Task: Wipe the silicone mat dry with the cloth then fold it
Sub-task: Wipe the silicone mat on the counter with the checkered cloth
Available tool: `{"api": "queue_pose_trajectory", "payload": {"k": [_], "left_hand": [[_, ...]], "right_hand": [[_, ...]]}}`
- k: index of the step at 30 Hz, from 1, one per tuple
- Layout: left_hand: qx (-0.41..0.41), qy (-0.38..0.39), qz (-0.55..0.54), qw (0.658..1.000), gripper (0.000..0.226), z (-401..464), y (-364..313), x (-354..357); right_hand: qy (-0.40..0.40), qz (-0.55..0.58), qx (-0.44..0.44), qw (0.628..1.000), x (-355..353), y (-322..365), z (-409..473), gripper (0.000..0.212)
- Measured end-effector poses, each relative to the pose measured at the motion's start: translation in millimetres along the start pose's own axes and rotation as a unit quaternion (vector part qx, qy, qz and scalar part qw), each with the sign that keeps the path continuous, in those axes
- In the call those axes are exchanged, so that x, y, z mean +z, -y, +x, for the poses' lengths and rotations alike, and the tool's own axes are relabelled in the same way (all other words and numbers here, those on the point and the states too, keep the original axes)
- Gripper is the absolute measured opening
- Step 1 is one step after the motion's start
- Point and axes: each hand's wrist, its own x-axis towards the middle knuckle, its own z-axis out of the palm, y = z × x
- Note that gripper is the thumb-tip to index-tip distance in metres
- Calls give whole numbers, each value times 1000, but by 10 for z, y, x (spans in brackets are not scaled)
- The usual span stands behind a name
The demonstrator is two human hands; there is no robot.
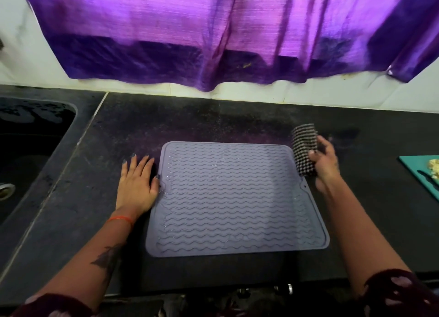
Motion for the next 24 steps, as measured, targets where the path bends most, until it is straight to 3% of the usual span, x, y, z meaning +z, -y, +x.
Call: {"api": "queue_pose_trajectory", "payload": {"k": [2,4,7,8,10,12,14,16,18,22,24], "left_hand": [[0,1,-5,1000,74,0,-2,-3],[1,1,-7,1000,73,8,0,-2],[3,1,-7,1000,72,15,5,13],[2,2,-7,1000,71,15,10,19],[0,5,-9,1000,71,18,14,22],[-1,5,-12,1000,72,14,16,20],[-4,2,-11,1000,73,10,17,18],[-6,1,-9,1000,73,2,22,23],[-8,2,-9,1000,73,7,26,24],[-7,5,-11,1000,73,18,18,24],[-8,4,-10,1000,72,19,18,23]], "right_hand": [[-53,-31,5,998,-83,5,98,51],[-53,-161,5,986,-93,-117,80,50],[-22,-460,-57,886,34,-457,-80,51],[-21,-524,-84,847,114,-514,-154,52],[-7,-573,-106,813,259,-507,-213,53],[41,-530,-108,840,304,-460,-152,51],[87,-355,-60,929,252,-379,-59,46],[36,-235,-37,971,119,-314,43,44],[-21,-327,-53,943,9,-311,128,45],[21,-538,-53,841,99,-440,41,49],[36,-536,-57,842,170,-405,9,49]]}}
